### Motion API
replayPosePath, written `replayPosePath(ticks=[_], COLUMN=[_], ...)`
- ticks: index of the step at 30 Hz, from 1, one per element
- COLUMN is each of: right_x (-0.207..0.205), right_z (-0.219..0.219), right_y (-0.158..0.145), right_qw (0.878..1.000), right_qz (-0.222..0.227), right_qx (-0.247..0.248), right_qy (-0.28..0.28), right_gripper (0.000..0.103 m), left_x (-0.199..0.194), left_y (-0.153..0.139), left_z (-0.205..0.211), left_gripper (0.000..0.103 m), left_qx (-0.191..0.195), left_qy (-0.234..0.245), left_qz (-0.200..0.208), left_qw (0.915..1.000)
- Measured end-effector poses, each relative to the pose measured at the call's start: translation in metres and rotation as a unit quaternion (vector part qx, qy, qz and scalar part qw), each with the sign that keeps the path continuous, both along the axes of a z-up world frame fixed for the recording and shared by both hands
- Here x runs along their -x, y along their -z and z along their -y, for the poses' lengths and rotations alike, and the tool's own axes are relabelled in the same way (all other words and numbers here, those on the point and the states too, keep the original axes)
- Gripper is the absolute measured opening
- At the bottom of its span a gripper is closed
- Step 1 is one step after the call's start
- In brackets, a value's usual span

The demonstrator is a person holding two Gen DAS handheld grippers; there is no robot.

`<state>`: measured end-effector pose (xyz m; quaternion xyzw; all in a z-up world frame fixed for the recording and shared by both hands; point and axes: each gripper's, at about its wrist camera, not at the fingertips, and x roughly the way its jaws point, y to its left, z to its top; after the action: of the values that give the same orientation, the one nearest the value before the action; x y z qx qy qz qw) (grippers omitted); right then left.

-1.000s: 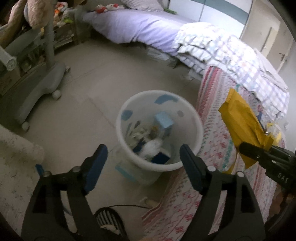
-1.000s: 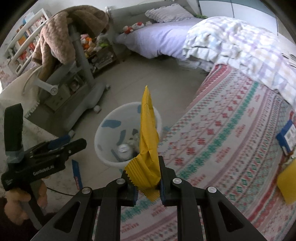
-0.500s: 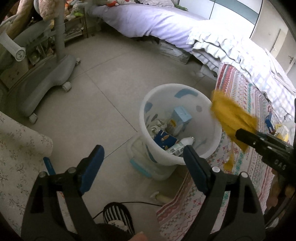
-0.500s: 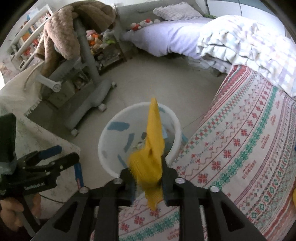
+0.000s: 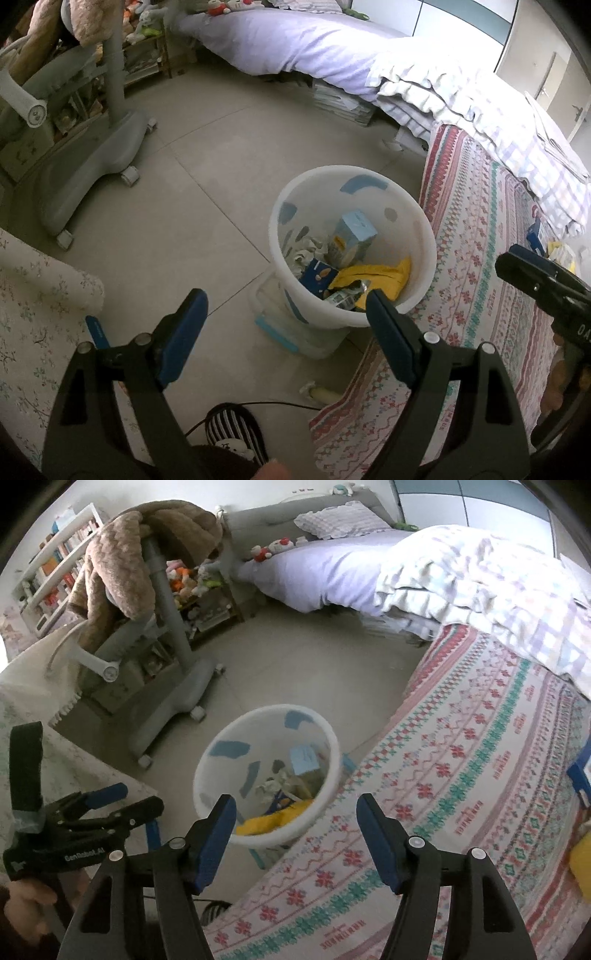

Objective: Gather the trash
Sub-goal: 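Grasp the yellow sponge with the left gripper while the right gripper grasps a white bottle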

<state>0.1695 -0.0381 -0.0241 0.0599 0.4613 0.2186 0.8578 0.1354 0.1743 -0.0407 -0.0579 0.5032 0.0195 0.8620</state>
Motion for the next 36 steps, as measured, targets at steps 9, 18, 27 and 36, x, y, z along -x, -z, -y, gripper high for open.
replayPosePath(ticks=[9, 18, 27, 36], right_x=[0.019, 0.044, 0.07, 0.095], right_z=[0.042, 0.105, 0.18, 0.25], right_y=[-0.006, -0.008, -0.003, -0.001], right_qw=[0.999, 0.994, 0.983, 0.969], right_qz=[0.003, -0.003, -0.02, -0.028], right_qx=[0.028, 0.067, 0.096, 0.12], right_qy=[0.042, 0.089, 0.153, 0.216], right_gripper=[0.076, 0.077, 0.077, 0.077], left_x=[0.0, -0.001, -0.002, -0.005], left_y=[-0.006, -0.009, -0.014, -0.014], left_z=[0.023, 0.056, 0.102, 0.158], left_gripper=[0.098, 0.1, 0.1, 0.1], left_qx=[-0.016, -0.025, -0.014, 0.0], left_qy=[0.021, 0.05, 0.089, 0.117], left_qz=[0.009, 0.012, 0.011, 0.004], left_qw=[0.9996, 0.9984, 0.9959, 0.9931])
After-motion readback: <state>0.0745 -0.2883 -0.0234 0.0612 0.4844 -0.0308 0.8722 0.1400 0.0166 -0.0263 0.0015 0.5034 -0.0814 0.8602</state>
